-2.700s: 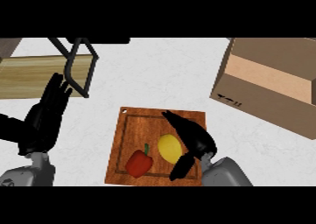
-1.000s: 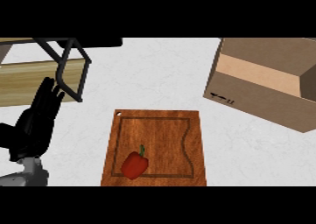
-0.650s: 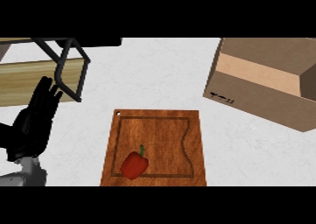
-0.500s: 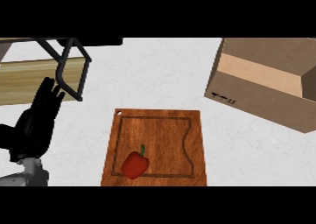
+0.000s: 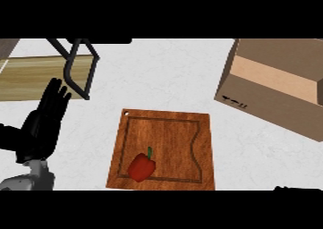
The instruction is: Pick the lemon from the cutting board and place it in the cardboard box
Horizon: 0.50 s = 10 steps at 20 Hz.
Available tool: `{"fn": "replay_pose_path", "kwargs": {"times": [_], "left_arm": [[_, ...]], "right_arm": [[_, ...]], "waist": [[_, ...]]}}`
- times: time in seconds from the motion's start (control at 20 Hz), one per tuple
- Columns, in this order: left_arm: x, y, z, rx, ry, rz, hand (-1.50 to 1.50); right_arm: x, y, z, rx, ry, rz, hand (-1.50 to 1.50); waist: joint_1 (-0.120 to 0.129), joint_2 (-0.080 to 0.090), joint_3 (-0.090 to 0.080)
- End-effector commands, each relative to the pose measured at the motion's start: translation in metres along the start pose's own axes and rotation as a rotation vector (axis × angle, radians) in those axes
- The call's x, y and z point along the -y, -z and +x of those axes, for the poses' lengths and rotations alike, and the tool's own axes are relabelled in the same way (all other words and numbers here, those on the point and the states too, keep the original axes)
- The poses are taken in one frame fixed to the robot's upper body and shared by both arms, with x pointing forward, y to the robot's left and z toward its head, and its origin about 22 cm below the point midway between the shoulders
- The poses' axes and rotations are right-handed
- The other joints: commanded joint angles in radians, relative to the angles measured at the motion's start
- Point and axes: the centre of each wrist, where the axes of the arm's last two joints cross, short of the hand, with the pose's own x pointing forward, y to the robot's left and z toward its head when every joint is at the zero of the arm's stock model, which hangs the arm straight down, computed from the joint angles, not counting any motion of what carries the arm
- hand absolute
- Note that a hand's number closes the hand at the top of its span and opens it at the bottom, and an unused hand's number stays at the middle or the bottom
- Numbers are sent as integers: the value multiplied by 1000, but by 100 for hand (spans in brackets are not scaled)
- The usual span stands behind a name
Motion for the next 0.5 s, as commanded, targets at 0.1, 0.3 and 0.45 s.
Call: {"fn": "replay_pose_path", "kwargs": {"times": [0.1, 0.3, 0.45], "left_arm": [[21, 2, 5, -1, 2, -41, 0], [10, 21, 19, 14, 20, -22, 0], [10, 4, 3, -1, -2, -36, 0]], "right_arm": [[47, 24, -18, -73, 200, -99, 150], [74, 46, -89, -179, 96, -187, 150], [85, 62, -128, -195, 81, -168, 150]], "waist": [[21, 0, 1], [25, -2, 1], [35, -4, 1]]}}
